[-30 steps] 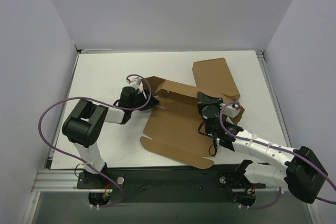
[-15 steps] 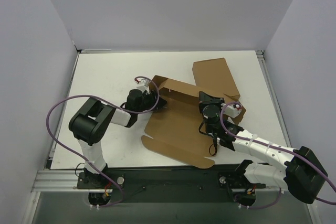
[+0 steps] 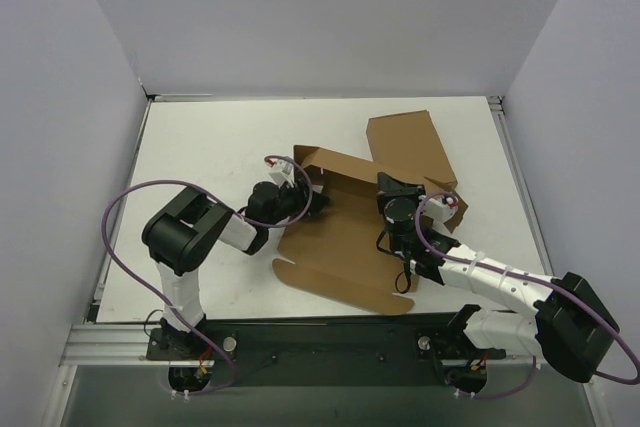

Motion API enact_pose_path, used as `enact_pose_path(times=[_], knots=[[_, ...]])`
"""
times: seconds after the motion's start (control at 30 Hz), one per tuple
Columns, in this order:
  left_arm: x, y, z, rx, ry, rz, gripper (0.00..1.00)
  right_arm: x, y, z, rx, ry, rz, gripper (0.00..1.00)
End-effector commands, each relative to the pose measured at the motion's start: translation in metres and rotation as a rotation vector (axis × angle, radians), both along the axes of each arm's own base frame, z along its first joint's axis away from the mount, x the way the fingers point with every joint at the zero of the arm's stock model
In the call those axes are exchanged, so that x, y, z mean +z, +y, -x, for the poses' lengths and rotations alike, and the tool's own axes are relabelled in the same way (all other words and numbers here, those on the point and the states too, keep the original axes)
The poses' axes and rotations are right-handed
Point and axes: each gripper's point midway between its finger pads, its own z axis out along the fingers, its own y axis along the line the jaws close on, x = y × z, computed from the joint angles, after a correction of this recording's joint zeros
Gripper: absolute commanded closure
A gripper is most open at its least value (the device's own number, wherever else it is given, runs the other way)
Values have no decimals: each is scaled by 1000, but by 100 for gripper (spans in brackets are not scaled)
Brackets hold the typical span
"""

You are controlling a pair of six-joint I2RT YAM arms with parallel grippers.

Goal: Fold the paper box

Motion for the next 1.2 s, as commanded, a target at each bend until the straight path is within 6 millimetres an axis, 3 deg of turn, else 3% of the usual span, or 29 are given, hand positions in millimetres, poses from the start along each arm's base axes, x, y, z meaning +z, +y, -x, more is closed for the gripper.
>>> enact_pose_path(times=[0.0, 0.13, 0.2, 0.23, 0.3, 0.37, 0.4, 0.43, 0.5, 0.57, 0.7, 0.73, 0.77, 0.8, 0.87, 0.9, 0.93, 0.97, 1.0, 1.03, 1.07, 1.13, 1.17], knots=[[24, -20, 0, -55, -91, 57, 46, -24, 6, 6, 60, 79, 104, 100], [37, 2, -1, -22, -106, 59, 45, -25, 1, 8, 47, 84, 110, 100], [51, 23, 1, -5, -123, 72, 45, -23, -2, 8, 41, 82, 103, 100], [69, 30, 5, -5, -154, 91, 43, -24, -3, 9, 38, 87, 106, 100], [67, 53, 15, 13, -145, 79, 42, -22, -7, 8, 29, 84, 100, 100], [87, 67, 23, 20, -190, 83, 40, -24, -9, 9, 29, 93, 99, 100], [85, 77, 28, 25, -182, 70, 40, -23, -10, 9, 30, 92, 94, 100], [103, 84, 31, 32, -231, 73, 39, -24, -11, 9, 28, 95, 93, 100], [105, 96, 33, 47, -216, 44, 39, -27, -13, 10, 28, 99, 89, 100], [125, 102, 39, 48, -258, 27, 36, -27, -13, 10, 30, 99, 83, 100], [167, 128, 23, 149, -332, 17, 33, -28, -15, 11, 29, 100, 82, 100], [170, 142, 13, 199, -318, 8, 32, -28, -16, 11, 29, 101, 81, 100], [189, 149, 1, 232, -350, 14, 32, -29, -16, 11, 29, 104, 83, 100], [193, 155, -7, 259, -347, 14, 32, -30, -16, 11, 30, 105, 82, 100], [181, 171, -42, 319, -288, 7, 31, -28, -15, 11, 32, 101, 77, 100], [193, 177, -56, 333, -309, 18, 31, -28, -15, 11, 34, 102, 79, 100], [189, 178, -66, 337, -294, 27, 31, -27, -14, 10, 34, 100, 77, 100], [168, 177, -81, 338, -257, 13, 31, -27, -14, 10, 37, 100, 77, 100], [175, 174, -94, 333, -274, 10, 31, -26, -13, 10, 39, 99, 77, 100], [166, 169, -101, 313, -257, 2, 32, -26, -14, 10, 37, 99, 77, 100], [141, 165, -112, 297, -199, -12, 32, -25, -13, 10, 39, 97, 76, 100], [130, 150, -121, 251, -182, -17, 32, -25, -15, 9, 36, 99, 83, 100], [107, 145, -125, 236, -134, -30, 32, -25, -15, 9, 33, 101, 84, 100]])
